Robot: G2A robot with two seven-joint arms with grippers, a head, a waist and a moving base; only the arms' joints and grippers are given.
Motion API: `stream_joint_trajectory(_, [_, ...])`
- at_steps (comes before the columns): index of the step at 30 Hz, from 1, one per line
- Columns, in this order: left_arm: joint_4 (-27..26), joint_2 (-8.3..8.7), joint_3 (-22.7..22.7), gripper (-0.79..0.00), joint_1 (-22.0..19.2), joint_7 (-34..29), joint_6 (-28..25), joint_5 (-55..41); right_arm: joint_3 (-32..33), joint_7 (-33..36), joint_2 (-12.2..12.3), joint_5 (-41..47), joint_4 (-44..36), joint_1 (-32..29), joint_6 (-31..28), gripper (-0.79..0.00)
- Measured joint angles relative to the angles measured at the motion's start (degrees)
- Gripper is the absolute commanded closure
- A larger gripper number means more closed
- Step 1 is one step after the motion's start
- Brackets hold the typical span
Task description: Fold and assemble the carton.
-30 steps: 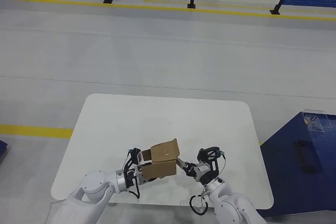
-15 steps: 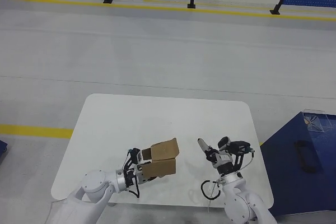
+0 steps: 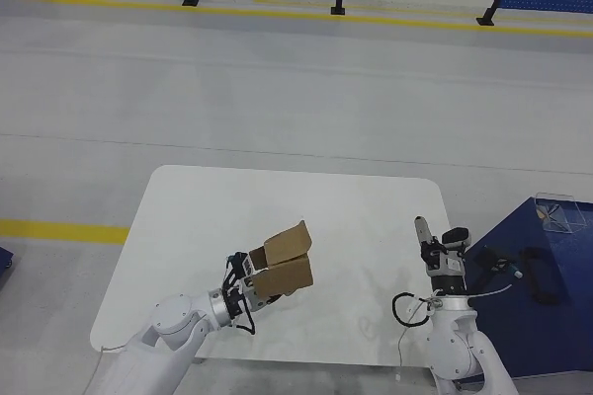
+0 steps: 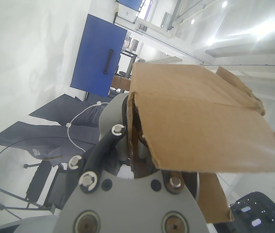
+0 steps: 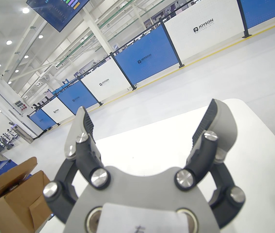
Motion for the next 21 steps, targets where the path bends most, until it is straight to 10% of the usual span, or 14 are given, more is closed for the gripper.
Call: stream_joint_trajectory(21, [-4.3, -0.07, 0.6, 0.000, 1.2, 5.1, 4.3, 2.9, 0.0, 0.0, 0.0, 0.0, 0.0, 0.0, 0.0, -0.785])
